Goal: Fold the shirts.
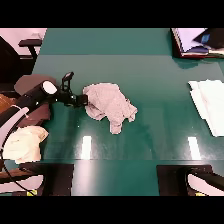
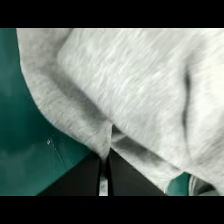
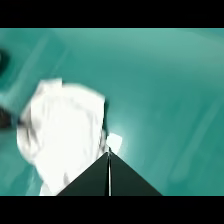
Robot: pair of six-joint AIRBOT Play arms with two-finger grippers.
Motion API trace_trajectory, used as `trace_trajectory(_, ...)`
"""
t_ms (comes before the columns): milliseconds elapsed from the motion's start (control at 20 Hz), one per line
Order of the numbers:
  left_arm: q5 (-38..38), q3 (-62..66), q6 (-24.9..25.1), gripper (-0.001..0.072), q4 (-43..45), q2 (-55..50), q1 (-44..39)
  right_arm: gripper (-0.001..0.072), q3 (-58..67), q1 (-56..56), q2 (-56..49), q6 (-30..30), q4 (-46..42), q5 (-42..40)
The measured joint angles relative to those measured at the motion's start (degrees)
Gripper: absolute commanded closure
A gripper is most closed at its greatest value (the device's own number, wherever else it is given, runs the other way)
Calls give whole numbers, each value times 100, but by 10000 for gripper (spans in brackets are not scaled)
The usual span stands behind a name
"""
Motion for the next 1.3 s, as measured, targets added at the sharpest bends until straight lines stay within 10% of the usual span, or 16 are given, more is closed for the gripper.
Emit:
trace_trajectory(50,-48,175,2,675,39,0,2,648,-444,0,63,0,-2,-13)
trace_trajectory(150,-142,461,11,675,118,0,2,281,-1473,28,166,26,-2,-160)
trace_trajectory(400,-264,737,15,675,295,-9,0,279,-3919,461,-157,-140,579,-1080)
trace_trajectory(1000,-442,800,15,675,544,-9,0,287,-3786,1561,-2295,-817,2020,-2210)
trace_trajectory(1200,-468,800,15,674,549,-9,0,667,-3541,1709,-2588,-859,2070,-2142)
trace_trajectory(1300,-498,800,15,683,551,-9,0,696,-3491,1740,-2594,-933,2090,-2129)
